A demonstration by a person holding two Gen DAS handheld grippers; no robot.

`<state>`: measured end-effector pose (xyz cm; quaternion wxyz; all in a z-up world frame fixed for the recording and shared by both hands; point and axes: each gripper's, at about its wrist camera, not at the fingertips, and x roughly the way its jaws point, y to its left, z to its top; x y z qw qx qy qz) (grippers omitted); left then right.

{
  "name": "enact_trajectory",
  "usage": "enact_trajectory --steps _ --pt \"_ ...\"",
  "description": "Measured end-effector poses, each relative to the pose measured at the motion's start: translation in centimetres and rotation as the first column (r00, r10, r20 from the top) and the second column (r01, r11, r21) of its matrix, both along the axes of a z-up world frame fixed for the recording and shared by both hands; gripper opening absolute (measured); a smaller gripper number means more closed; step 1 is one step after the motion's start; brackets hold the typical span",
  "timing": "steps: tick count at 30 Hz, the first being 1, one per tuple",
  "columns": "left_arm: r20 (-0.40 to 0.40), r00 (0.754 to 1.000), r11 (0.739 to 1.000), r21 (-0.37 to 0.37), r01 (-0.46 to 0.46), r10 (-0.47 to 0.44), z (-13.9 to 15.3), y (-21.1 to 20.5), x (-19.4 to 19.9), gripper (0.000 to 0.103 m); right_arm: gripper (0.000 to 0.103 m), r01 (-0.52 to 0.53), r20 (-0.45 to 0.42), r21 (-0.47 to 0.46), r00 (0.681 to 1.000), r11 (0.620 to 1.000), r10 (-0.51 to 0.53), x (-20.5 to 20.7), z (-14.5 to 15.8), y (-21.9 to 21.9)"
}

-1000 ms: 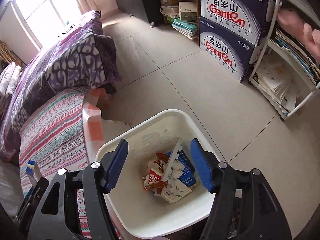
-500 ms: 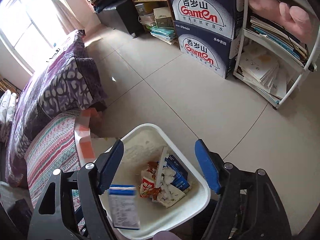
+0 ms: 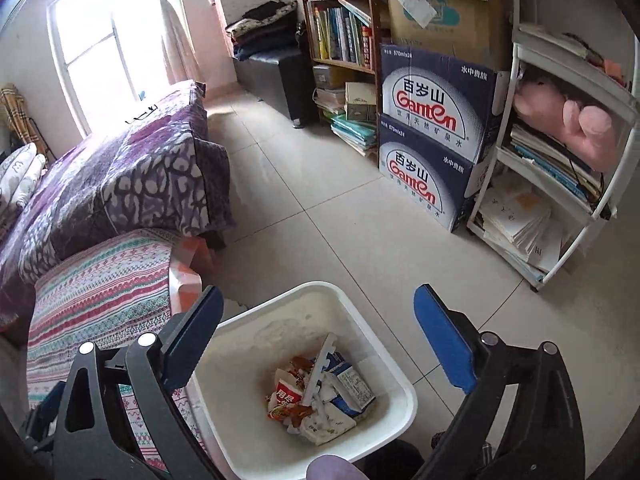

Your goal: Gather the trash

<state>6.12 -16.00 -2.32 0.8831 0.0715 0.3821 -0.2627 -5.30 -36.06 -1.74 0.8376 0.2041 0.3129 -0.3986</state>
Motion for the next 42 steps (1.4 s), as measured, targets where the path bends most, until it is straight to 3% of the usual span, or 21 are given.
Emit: enact_trajectory --steps 3,8,14,26,42 --pt "0.142 0.986 0.995 0.016 -0.095 0.092 1.6 2.4 -0.7 0.096 0.096 0.000 -0.006 -0.056 1.000 0.998 0.000 0.0 0.4 1.8" --pt "0.261 0.937 0.970 -0.001 -0.241 0.233 2.8 6.1 -1.8 0.096 0.096 -0.041 0.007 -0.139 0.999 0.989 0.042 -0.4 0.7 5.7" --pt "0.147 0.953 0.962 0.027 -0.273 0.267 1.6 9.2 -1.7 0.096 0.096 -0.132 0.006 -0.180 0.991 0.975 0.135 -0.7 0.0 10.1" --pt "0.141 0.955 0.962 0.040 -0.270 0.262 0.7 12.4 -1.9 0.096 0.096 -0.223 -0.035 -0.219 0.975 0.950 0.221 1.0 -1.2 14.9" --pt "0.119 0.954 0.958 0.046 -0.282 0.275 0.4 13.2 -1.4 0.096 0.096 -0.259 -0.040 -0.200 0.966 0.945 0.256 2.2 -1.5 16.0"
